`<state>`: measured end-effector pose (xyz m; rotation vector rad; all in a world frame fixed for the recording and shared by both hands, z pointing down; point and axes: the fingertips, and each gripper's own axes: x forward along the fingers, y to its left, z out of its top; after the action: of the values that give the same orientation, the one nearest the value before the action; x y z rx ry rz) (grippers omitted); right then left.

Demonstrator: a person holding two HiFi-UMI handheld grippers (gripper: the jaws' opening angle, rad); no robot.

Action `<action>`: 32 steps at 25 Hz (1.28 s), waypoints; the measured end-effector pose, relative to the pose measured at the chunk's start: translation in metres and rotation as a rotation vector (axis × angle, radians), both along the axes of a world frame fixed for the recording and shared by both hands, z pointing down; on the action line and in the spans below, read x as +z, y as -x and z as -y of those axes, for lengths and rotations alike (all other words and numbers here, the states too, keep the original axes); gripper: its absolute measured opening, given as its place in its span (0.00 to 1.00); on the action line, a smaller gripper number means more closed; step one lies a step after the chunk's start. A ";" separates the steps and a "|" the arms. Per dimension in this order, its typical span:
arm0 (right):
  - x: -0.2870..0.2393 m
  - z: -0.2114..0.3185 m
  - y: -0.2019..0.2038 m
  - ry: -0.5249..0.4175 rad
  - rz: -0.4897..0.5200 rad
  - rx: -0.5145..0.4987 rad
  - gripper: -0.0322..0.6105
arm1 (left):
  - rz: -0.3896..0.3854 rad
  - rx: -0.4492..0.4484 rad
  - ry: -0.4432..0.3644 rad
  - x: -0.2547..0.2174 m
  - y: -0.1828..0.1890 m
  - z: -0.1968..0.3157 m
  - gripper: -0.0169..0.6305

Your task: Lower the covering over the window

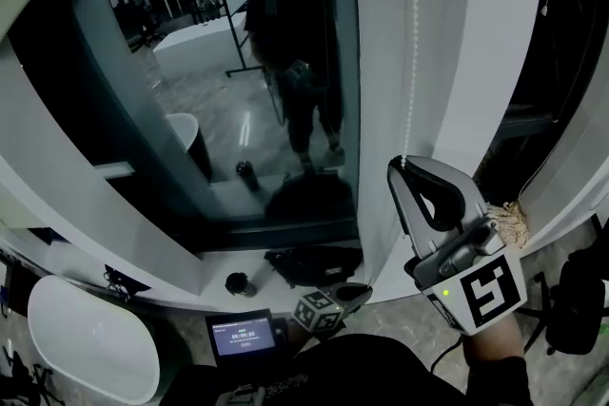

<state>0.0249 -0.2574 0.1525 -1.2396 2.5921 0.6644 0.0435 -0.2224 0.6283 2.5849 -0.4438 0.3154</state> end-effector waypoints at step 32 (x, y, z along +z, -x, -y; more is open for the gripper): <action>0.544 -0.040 0.030 1.151 -0.418 -0.057 0.07 | -0.593 0.032 -0.599 -0.398 0.023 0.045 0.20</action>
<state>-0.0054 -0.2173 0.6968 -1.2999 3.4480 -0.8343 0.0210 -0.2678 0.2307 3.0653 -0.3033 -0.6649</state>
